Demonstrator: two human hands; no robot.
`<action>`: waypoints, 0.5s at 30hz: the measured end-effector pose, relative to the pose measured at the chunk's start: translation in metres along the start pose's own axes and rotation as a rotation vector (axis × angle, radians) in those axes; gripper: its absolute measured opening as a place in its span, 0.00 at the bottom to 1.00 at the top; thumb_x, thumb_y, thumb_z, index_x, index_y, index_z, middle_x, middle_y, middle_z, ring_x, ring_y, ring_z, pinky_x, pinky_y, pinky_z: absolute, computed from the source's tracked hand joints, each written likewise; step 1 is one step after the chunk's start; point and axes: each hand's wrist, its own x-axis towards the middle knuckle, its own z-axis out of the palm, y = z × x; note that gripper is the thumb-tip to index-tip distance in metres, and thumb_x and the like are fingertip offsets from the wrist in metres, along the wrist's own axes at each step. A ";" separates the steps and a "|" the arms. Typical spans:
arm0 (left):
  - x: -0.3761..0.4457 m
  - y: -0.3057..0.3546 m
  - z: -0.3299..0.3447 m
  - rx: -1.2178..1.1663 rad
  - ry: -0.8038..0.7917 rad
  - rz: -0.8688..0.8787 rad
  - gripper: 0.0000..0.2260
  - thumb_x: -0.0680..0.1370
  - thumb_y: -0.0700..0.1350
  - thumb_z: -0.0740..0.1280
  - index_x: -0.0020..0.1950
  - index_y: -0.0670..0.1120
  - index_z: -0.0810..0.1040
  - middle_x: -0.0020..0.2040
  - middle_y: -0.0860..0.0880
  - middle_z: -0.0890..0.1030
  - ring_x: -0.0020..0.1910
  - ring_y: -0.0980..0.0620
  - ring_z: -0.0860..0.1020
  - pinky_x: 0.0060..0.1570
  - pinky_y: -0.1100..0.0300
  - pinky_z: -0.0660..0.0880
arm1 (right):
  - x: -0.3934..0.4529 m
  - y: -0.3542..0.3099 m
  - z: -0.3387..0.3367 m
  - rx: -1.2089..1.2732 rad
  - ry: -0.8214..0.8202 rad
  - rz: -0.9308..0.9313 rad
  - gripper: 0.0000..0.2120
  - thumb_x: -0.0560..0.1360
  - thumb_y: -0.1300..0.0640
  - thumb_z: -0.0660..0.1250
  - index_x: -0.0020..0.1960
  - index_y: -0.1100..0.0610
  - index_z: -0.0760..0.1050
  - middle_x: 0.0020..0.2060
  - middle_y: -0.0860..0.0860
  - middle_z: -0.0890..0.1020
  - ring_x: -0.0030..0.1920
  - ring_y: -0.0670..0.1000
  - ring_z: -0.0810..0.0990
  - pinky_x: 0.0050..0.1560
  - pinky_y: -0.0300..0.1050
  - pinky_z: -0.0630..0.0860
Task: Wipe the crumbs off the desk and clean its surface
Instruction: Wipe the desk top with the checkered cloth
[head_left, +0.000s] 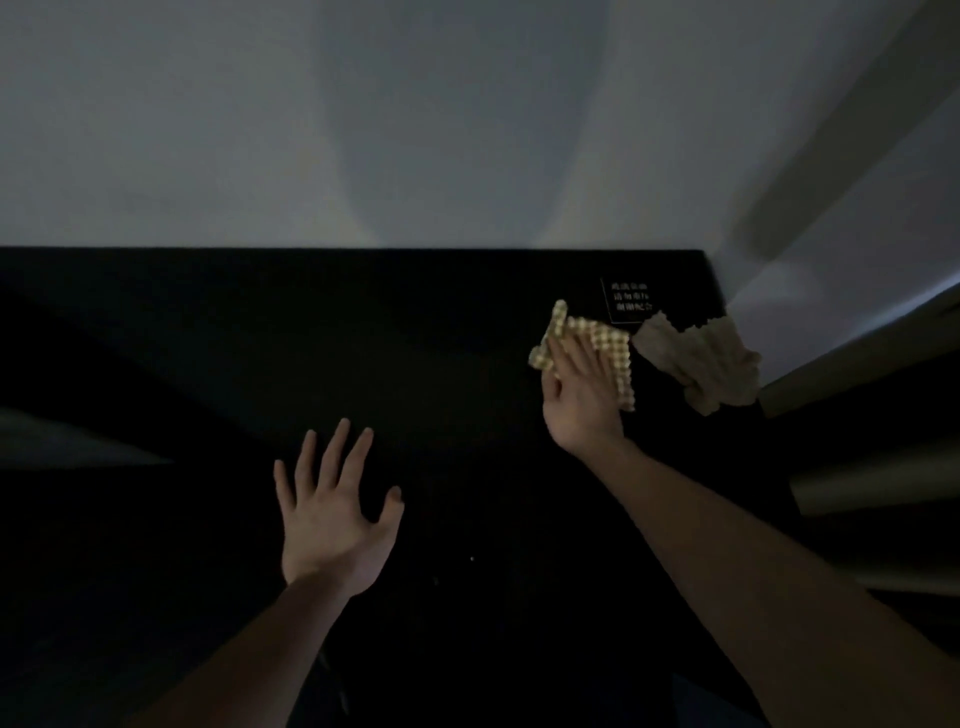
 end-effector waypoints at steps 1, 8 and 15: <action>0.000 0.001 -0.001 -0.002 -0.003 -0.002 0.34 0.78 0.66 0.57 0.82 0.60 0.52 0.84 0.58 0.47 0.83 0.50 0.39 0.80 0.40 0.39 | -0.020 0.002 0.002 0.012 -0.012 -0.055 0.26 0.86 0.53 0.55 0.83 0.52 0.59 0.84 0.49 0.59 0.84 0.51 0.52 0.84 0.53 0.47; -0.003 0.000 0.000 -0.006 0.003 0.005 0.34 0.78 0.65 0.58 0.82 0.60 0.54 0.84 0.58 0.48 0.83 0.51 0.41 0.80 0.39 0.40 | -0.173 0.054 -0.018 0.067 -0.125 -0.195 0.27 0.85 0.57 0.58 0.83 0.50 0.60 0.84 0.45 0.56 0.85 0.47 0.51 0.84 0.57 0.52; -0.003 0.001 -0.002 -0.003 -0.008 -0.001 0.34 0.78 0.65 0.58 0.82 0.60 0.55 0.84 0.57 0.50 0.83 0.49 0.43 0.80 0.38 0.40 | -0.257 0.101 -0.054 0.142 -0.037 0.060 0.24 0.85 0.58 0.59 0.80 0.49 0.68 0.79 0.43 0.69 0.80 0.41 0.64 0.79 0.48 0.64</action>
